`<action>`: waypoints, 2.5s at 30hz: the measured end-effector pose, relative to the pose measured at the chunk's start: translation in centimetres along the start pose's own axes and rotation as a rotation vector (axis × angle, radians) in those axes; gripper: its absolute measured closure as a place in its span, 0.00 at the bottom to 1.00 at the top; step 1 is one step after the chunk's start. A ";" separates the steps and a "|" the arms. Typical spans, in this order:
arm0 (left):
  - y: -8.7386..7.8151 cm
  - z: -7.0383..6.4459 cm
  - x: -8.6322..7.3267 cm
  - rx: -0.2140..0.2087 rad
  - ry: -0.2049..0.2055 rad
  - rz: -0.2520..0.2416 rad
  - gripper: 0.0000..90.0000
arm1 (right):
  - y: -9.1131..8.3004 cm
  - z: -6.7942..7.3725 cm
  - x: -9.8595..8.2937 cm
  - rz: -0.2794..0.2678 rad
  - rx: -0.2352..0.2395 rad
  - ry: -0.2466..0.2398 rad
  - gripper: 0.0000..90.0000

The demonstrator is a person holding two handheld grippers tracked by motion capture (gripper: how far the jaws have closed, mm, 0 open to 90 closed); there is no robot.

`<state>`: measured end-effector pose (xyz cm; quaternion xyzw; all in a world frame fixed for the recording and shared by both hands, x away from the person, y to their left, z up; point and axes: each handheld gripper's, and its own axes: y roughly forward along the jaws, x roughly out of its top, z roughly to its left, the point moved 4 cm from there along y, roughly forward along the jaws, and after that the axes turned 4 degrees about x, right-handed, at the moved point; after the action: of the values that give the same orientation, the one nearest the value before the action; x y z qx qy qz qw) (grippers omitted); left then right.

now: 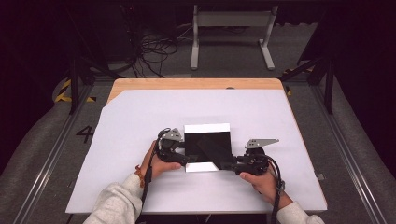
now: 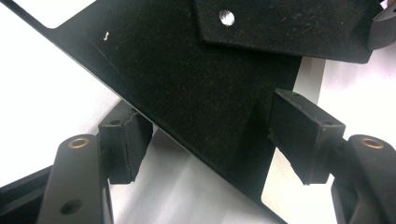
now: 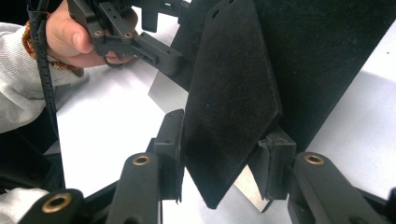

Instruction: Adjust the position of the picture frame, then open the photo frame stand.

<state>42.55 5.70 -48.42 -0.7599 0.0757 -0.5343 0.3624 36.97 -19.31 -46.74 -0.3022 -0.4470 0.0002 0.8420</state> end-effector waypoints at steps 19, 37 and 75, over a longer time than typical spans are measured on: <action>-1.9 0.1 1.4 0.083 0.054 -0.112 0.55 | -0.2 0.2 0.4 -0.012 -0.052 -0.039 0.71; -0.7 -0.2 0.2 0.007 0.071 -0.043 0.51 | -0.2 0.2 0.3 -0.004 -0.054 -0.059 0.73; -1.2 -0.6 0.7 0.113 0.123 -0.093 0.63 | -0.1 0.4 0.4 0.020 -0.110 -0.112 0.76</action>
<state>42.04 5.93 -47.06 -0.7066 0.0322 -0.5998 0.3741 36.89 -19.14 -46.25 -0.3520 -0.4896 0.0009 0.7977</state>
